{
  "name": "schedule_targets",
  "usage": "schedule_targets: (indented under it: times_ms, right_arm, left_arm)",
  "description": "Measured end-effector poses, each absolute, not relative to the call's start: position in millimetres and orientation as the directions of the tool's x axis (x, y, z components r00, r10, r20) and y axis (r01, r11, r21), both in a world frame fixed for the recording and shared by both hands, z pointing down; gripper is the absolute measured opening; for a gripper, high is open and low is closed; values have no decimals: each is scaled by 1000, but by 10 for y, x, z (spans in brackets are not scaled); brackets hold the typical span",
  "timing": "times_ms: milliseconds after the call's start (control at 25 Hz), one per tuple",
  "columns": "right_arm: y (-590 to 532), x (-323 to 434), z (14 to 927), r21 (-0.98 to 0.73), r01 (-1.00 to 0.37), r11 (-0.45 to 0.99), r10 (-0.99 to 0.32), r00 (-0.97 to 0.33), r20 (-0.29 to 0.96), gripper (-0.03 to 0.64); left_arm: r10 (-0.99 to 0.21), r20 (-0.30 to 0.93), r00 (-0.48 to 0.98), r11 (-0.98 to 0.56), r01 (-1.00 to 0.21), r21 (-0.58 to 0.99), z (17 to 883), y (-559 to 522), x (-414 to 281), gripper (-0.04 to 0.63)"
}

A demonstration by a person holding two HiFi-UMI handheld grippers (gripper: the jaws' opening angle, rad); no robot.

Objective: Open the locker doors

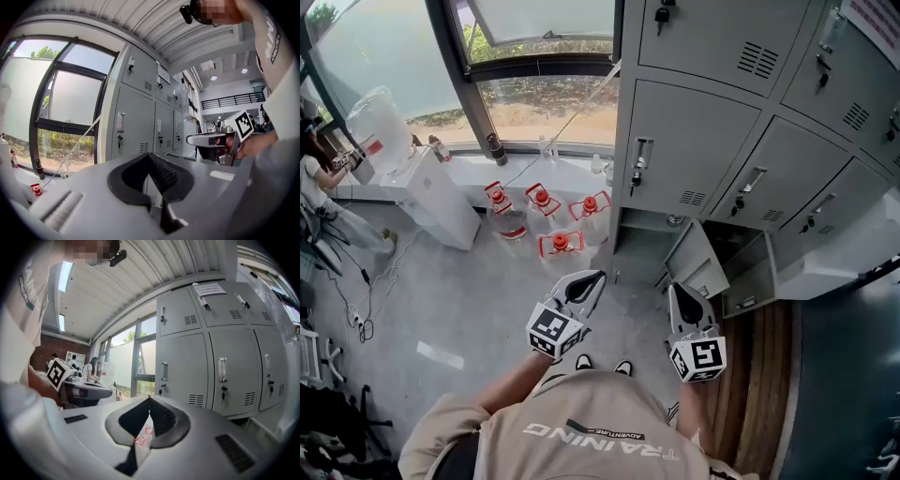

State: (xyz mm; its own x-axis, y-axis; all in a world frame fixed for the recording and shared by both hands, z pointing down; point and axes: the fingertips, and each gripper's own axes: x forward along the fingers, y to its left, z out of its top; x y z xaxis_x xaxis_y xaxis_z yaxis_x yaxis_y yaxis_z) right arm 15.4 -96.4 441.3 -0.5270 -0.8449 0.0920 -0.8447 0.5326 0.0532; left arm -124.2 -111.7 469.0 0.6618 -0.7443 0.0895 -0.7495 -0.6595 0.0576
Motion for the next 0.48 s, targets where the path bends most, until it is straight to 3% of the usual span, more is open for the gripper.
schedule_targets:
  times_ms: [200,480]
  right_arm:
    - [-940,122,4489,148,-831,537,-843,-521,133,11]
    - [-924,194,4440,84,-848,524,-851,-516,102,11]
  left_arm:
    - [-747,91,659,-652,-752,94,4716,-1072,-1195,7]
    - [-717,86,692,-687,-722,78,4697,-1061,-1070,8]
